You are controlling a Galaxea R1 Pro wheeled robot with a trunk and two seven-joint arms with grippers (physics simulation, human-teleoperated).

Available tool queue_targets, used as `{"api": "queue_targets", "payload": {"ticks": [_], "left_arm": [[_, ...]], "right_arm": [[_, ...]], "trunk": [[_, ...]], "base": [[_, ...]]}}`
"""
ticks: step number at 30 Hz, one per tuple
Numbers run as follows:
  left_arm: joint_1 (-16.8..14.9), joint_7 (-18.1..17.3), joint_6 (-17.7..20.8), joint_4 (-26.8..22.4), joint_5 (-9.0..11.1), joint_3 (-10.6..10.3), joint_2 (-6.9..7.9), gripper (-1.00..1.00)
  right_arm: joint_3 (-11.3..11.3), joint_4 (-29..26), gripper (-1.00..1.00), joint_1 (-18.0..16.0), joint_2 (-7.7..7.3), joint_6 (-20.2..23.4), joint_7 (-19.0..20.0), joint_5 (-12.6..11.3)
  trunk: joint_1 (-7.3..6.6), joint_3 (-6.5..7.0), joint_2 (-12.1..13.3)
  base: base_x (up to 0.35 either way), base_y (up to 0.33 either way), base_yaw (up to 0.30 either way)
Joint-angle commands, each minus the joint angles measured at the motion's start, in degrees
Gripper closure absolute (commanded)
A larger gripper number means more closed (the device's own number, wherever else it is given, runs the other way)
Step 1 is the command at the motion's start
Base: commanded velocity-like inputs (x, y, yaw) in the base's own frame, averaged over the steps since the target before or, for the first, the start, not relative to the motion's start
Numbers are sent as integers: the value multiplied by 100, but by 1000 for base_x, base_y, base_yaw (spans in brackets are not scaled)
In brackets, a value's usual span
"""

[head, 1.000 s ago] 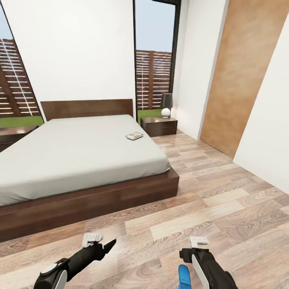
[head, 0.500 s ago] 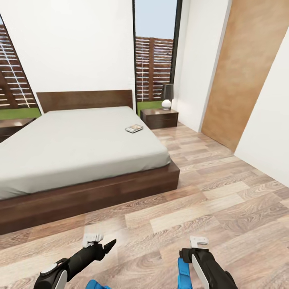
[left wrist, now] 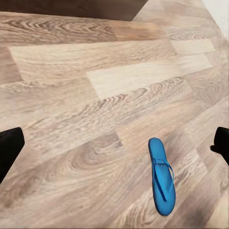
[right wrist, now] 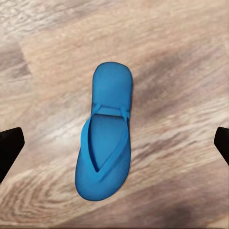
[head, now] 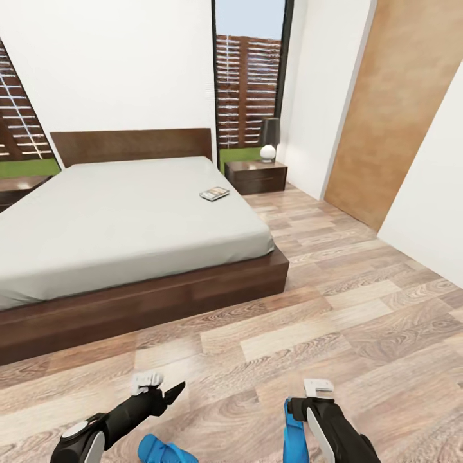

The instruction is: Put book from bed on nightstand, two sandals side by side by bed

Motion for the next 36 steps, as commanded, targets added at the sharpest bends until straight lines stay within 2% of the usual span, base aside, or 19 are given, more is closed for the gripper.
{"api": "queue_targets", "payload": {"ticks": [1,3,5,6,7,10,11,12,13,19,36], "left_arm": [[-8,-93,57,-8,115,11,18,-100],[-44,-458,139,-24,526,45,162,-100],[-63,-629,251,-29,814,82,274,-100],[-86,-748,419,-33,1149,124,399,-100],[-119,-852,683,-31,1694,182,590,-100],[-140,-901,847,-31,2206,227,763,-100],[-147,-911,907,-25,2469,258,858,-100],[-150,-912,928,-19,2568,274,895,-100],[-158,-910,979,12,2832,334,998,-100],[-161,-915,991,150,2930,360,1039,-100],[-161,-916,985,198,2941,342,1021,-100]], "right_arm": [[-5,-9,-100,-3,3,28,-20,-11],[-5,-8,-100,-2,3,28,-20,-10],[-5,-9,-100,-2,3,28,-20,-9],[-5,-9,-100,-3,3,26,-20,-8],[-5,-8,-100,-2,3,25,-20,-7],[-5,-9,-100,0,3,23,-20,-6],[-5,-10,-100,1,0,23,-20,-6],[-5,-10,-100,-1,-1,24,-22,-6],[-5,-10,-100,-3,1,26,-25,-6],[2,-10,-100,-2,3,28,-28,-6],[12,-10,-100,1,3,28,-20,-6]], "trunk": [[1,-28,-4],[6,-72,-6],[11,-117,-9],[14,-139,-10],[17,-161,-12],[24,-227,-16],[27,-249,-17],[29,-272,-18],[32,-294,-20],[48,-427,-28],[91,-803,-50]], "base": [[0,0,0],[0,0,0],[0,0,0],[0,0,0],[0,0,0],[0,0,0],[0,0,0],[0,0,0],[0,0,0],[0,0,0],[0,0,0]]}}
